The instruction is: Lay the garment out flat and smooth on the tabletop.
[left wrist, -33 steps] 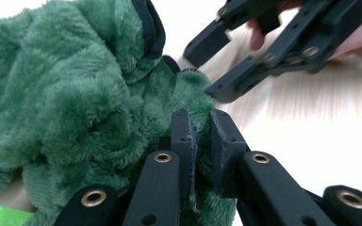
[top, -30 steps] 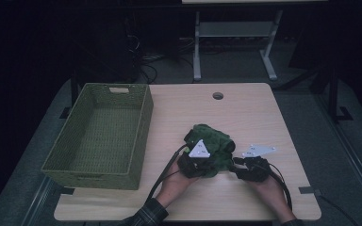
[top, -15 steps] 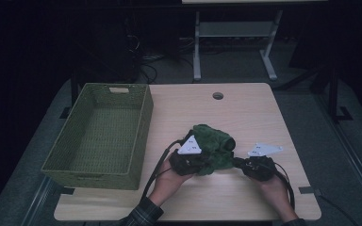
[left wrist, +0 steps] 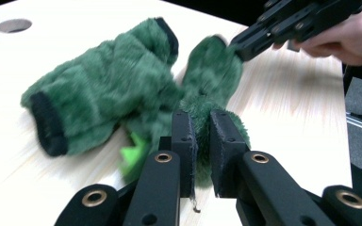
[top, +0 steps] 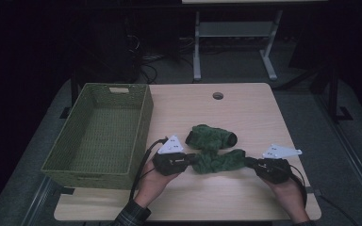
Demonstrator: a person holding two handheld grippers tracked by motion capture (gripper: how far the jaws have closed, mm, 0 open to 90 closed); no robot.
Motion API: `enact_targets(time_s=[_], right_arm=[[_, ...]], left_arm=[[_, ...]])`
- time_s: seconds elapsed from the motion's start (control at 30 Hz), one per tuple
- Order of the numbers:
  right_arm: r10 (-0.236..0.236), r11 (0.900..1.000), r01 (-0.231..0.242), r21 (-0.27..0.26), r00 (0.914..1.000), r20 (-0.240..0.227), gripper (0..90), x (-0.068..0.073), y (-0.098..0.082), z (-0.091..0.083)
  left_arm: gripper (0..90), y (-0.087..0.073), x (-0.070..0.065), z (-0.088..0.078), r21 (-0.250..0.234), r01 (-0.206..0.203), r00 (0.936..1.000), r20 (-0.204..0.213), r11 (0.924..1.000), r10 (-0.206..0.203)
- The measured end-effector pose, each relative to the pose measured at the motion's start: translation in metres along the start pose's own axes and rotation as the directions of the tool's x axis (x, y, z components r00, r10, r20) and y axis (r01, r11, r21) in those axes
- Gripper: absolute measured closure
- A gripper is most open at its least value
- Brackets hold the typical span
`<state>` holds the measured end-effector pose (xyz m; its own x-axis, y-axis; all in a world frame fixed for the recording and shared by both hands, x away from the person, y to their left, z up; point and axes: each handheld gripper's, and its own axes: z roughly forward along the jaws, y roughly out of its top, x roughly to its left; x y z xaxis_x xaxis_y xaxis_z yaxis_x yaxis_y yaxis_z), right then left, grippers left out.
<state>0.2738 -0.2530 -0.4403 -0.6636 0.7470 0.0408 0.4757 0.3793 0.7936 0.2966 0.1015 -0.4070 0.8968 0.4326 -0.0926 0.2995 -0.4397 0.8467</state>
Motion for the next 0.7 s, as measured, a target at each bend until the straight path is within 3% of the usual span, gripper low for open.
enact_targets(time_s=[0.27, 0.4, 0.53, 0.7], right_arm=[[0.029, 1.0, -0.029, 0.011, 0.9984, 0.049, 83.2, -0.007, -0.016, -0.023], [0.045, 0.999, -0.046, 0.027, 0.9983, 0.037, 83.3, -0.006, -0.025, -0.027], [0.03, 0.998, -0.031, 0.06, 0.9993, 0.02, 83.0, 0.0, -0.029, -0.023], [0.026, 0.998, -0.028, 0.064, 0.9993, 0.027, 66.4, 0.003, -0.028, -0.018]], left_arm=[[81.9, -0.023, 0.003, -0.005, 0.046, 0.033, 0.9993, -0.019, 0.9984, -0.032], [82.1, -0.035, 0.004, -0.004, 0.084, 0.051, 0.9986, -0.02, 0.9952, -0.049], [81.5, -0.044, 0.004, 0.0, 0.112, 0.07, 0.9975, -0.02, 0.9913, -0.068], [70.3, -0.038, 0.002, -0.003, 0.104, 0.049, 0.9979, -0.047, 0.9934, -0.044]])
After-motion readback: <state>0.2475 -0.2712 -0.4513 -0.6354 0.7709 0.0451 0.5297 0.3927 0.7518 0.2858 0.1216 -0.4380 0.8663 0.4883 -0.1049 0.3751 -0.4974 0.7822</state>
